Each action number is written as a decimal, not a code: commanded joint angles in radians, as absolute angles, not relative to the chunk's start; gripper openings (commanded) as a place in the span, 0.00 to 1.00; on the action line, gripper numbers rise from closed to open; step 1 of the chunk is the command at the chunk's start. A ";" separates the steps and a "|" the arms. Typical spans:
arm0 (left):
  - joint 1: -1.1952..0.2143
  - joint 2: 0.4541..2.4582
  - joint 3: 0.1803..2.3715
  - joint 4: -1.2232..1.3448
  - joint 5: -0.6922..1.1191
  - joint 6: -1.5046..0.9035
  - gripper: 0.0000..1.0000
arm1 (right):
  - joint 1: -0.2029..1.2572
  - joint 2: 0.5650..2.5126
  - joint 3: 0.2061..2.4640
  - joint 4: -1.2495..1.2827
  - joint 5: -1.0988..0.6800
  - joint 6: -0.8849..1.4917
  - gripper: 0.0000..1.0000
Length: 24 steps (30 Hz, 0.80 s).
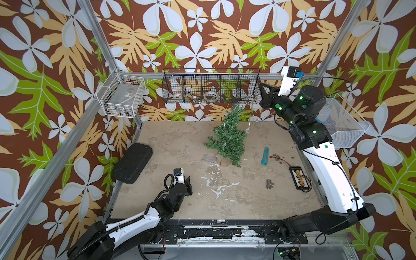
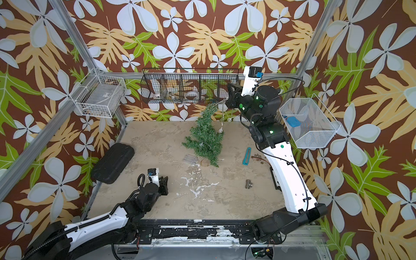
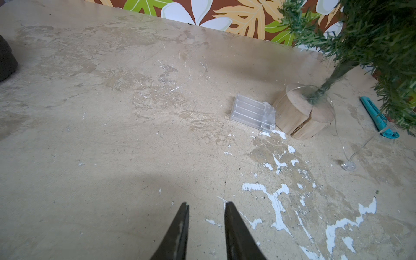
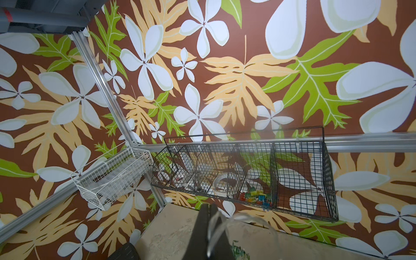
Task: Remove string lights from the small christmas tree
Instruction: Remove the light string from the Christmas tree.
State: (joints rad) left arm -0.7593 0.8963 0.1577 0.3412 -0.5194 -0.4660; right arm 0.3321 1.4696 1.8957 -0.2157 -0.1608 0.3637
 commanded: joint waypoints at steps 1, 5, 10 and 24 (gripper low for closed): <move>-0.759 0.899 0.159 0.366 -0.529 -0.457 0.29 | 0.340 1.490 1.929 -0.219 -0.160 0.346 0.00; -0.759 0.900 0.160 0.365 -0.528 -0.455 0.28 | 0.380 1.545 2.008 -0.219 -0.166 0.323 0.00; -0.759 0.890 0.155 0.364 -0.529 -0.457 0.27 | 0.430 1.638 2.122 -0.212 -0.181 0.294 0.00; -0.760 0.881 0.151 0.370 -0.525 -0.456 0.26 | 0.516 1.812 2.347 -0.191 -0.222 0.303 0.00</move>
